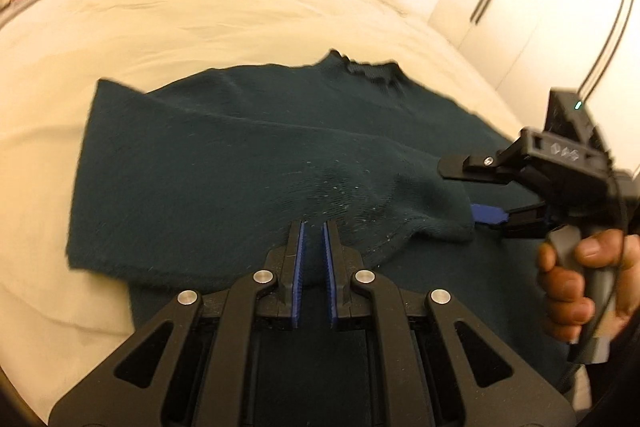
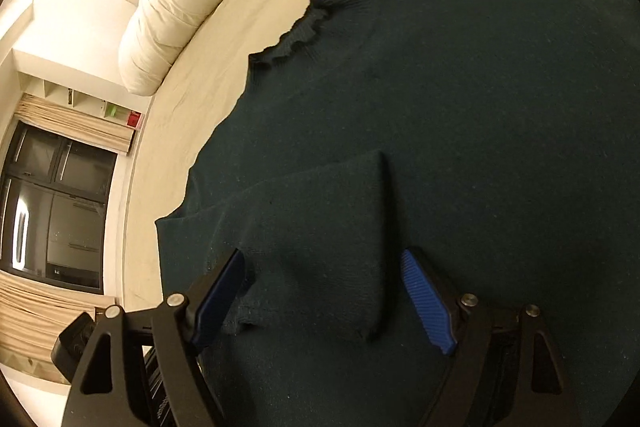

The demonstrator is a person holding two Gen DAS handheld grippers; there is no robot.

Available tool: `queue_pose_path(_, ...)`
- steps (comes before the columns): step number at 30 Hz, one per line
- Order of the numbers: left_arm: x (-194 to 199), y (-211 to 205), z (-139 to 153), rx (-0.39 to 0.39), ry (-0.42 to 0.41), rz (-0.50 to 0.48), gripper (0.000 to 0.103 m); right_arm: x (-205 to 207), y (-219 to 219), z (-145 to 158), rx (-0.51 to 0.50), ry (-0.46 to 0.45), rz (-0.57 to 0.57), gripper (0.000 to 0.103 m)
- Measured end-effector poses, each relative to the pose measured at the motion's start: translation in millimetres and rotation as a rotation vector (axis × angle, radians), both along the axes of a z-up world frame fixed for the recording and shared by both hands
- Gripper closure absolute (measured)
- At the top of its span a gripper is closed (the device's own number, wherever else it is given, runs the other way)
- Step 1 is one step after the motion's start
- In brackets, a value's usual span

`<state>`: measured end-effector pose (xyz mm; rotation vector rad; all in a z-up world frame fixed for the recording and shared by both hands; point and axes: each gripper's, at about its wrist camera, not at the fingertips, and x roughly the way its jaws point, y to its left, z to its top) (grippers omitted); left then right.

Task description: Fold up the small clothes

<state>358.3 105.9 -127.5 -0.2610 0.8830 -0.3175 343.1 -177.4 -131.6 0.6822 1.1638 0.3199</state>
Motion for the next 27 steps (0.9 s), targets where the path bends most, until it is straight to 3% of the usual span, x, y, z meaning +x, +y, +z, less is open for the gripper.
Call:
queue_pose_path(1, -3, 6, -1, -0.027, -0.001, 0.017, 0.094, 1, 2, 0, -0.006, 0.0, 0.018, 0.046)
queue_pose_path(5, -2, 50, -2, -0.114, 0.002, 0.11, 0.094, 7, 3, 7, -0.096, -0.022, 0.074, 0.093)
queue_pose_path(11, -15, 116, 18, -0.174, -0.034, 0.291, 0.094, 24, -27, 38, -0.203, -0.119, 0.06, 0.094)
queue_pose_path(15, -7, 147, 22, -0.159, -0.037, 0.354, 0.094, 42, -52, 50, -0.312, -0.147, 0.036, 0.094)
queue_pose_path(20, -11, 149, 41, -0.111, -0.04, 0.312, 0.094, 53, -75, 43, -0.371, -0.128, 0.014, 0.094)
queue_pose_path(27, 34, 82, 47, 0.018, -0.04, 0.185, 0.094, 60, -74, 27, -0.429, -0.116, 0.029, 0.094)
